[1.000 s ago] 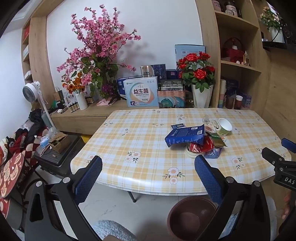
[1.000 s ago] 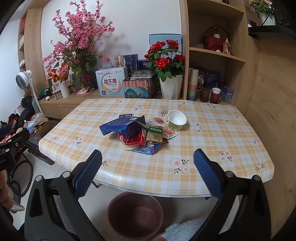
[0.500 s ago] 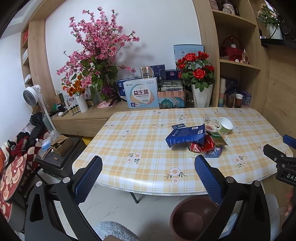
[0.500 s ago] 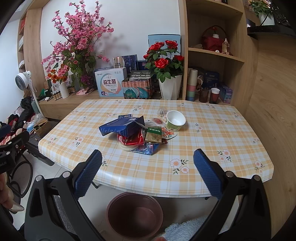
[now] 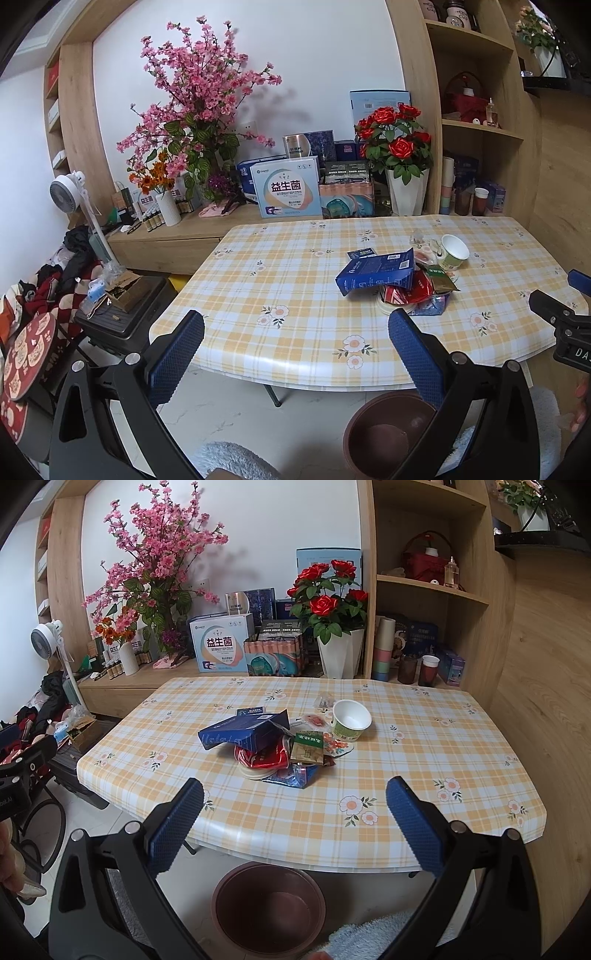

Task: Collect trash

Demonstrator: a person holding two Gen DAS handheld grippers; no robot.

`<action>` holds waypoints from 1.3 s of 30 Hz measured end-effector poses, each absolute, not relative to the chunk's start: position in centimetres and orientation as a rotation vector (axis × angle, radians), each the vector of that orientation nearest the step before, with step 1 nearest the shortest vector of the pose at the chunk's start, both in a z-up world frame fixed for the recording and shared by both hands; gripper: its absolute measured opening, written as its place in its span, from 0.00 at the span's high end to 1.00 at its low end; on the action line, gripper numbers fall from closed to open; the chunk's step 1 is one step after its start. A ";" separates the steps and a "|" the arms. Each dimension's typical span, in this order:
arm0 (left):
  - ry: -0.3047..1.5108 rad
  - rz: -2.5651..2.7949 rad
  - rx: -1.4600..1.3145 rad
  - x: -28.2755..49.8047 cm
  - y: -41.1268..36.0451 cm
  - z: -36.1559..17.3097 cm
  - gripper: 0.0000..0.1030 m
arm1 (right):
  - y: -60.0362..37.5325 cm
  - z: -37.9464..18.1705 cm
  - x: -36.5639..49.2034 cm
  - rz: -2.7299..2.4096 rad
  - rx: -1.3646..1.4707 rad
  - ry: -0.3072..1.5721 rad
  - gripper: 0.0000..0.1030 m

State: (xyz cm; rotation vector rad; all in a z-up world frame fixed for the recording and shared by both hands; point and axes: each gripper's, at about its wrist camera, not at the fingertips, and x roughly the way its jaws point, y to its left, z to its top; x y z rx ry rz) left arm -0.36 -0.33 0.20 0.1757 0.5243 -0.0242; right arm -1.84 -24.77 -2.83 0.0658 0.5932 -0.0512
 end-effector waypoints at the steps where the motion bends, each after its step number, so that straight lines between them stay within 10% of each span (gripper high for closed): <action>1: 0.525 -0.024 0.175 -0.3 -0.3 0.2 0.05 | -24.8 -2.8 -1.8 -0.051 0.067 0.593 0.05; 39: 0.499 -0.021 0.184 -0.6 -0.4 1.4 0.05 | -25.0 -2.7 -2.2 -0.054 0.060 0.587 0.05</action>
